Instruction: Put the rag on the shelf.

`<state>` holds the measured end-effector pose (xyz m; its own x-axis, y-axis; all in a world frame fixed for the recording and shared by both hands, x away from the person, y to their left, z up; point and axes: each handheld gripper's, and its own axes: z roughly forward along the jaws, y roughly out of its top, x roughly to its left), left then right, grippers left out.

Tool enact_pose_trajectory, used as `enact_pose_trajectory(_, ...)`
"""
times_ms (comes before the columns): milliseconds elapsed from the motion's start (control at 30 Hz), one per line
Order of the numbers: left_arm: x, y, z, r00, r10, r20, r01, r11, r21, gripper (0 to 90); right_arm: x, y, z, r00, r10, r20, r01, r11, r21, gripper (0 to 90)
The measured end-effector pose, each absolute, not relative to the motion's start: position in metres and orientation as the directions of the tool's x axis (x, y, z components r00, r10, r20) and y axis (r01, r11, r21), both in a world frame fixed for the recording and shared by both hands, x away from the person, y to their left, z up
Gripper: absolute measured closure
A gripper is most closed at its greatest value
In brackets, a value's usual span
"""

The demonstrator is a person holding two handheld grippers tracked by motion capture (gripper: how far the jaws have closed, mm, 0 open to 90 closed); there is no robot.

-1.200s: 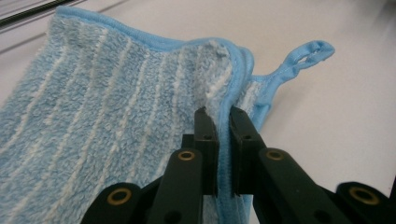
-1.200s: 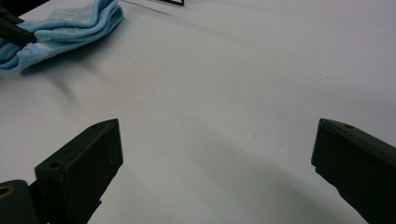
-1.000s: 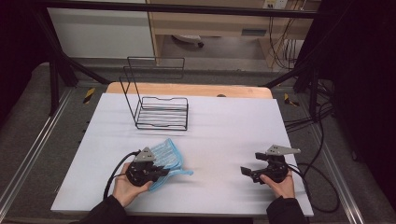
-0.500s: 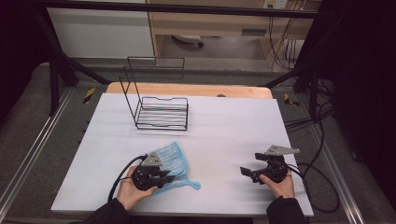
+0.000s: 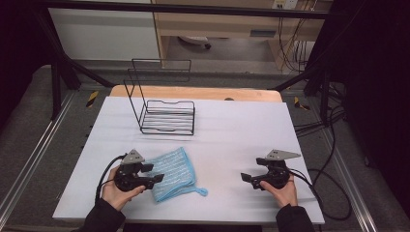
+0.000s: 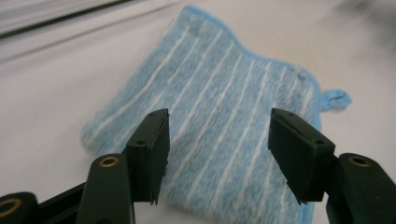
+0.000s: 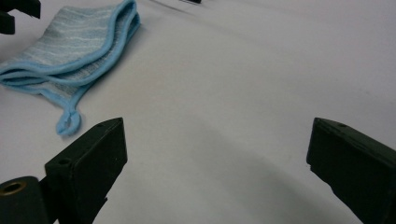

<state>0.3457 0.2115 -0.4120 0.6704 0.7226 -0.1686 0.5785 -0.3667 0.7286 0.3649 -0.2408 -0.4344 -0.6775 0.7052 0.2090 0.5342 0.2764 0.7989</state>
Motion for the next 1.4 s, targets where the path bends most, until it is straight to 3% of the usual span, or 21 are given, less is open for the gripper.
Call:
enact_pose_trajectory(300,0.328,0.216,-0.427,0.625,0.757,-0.191,0.660,-0.381,0.648,42.7,0.364,-0.209,-0.428,-0.698,0.685,0.209,0.518,0.281,0.808,10.2)
enact_pose_trajectory(567,0.316,0.211,-0.435,0.621,0.755,-0.210,0.682,-0.388,0.619,52.0,0.369,-0.181,-0.421,-0.706,0.678,0.204,0.501,0.275,0.820,14.4)
enact_pose_trajectory(1000,0.315,0.205,-0.439,0.618,0.753,-0.225,0.698,-0.393,0.598,66.2,0.415,-0.083,-0.422,-0.746,0.640,0.183,0.488,0.338,0.805,21.2)
enact_pose_trajectory(1400,0.315,0.203,-0.440,0.620,0.756,-0.209,0.694,-0.404,0.596,73.2,0.452,-0.035,-0.446,-0.739,0.634,0.230,0.542,0.354,0.762,48.3)
